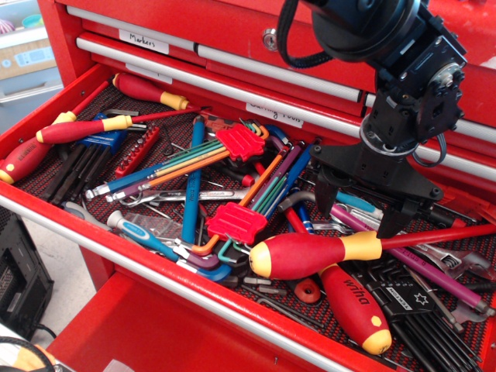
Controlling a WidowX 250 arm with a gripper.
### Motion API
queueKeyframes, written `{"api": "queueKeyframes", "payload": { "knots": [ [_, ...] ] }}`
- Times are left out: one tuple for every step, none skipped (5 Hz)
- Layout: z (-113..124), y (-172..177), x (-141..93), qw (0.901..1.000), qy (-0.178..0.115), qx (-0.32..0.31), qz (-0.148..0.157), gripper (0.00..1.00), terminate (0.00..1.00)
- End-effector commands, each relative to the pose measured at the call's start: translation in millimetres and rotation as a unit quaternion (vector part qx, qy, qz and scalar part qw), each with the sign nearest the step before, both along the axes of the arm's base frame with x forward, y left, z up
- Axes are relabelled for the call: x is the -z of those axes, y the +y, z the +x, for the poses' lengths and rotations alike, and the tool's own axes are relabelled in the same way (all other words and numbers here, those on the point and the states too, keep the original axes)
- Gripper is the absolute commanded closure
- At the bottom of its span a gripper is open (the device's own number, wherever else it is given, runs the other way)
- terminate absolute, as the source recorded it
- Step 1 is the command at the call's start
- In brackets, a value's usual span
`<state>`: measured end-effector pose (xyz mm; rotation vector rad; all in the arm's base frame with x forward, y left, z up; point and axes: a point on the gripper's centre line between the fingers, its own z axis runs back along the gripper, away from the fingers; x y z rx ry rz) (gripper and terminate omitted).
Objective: Pick up bit holder
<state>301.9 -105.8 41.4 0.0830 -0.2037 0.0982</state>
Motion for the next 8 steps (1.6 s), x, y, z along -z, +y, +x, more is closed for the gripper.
{"api": "queueKeyframes", "payload": {
  "knots": [
    [0.0,0.0,0.0,1.0,0.0,0.0,0.0,0.0,0.0],
    [-1.1,49.0,-18.1,0.9969,0.0,0.006,0.079,0.0,0.0],
    [-2.7,91.1,-48.3,0.9924,0.019,0.01,0.121,0.0,0.0],
    [-3.9,138.2,-67.5,0.9872,0.007,-0.008,0.159,0.0,0.0],
    [1.1,187.0,-60.1,0.9835,-0.006,-0.026,0.179,0.0,0.0],
    [3.4,232.0,-51.9,0.9831,-0.007,-0.035,0.18,0.0,0.0],
    [14.1,256.0,-37.3,0.9836,-0.023,-0.04,0.174,0.0,0.0],
    [20.7,269.9,-22.3,0.9859,-0.037,-0.043,0.158,0.0,0.0]
  ]
}}
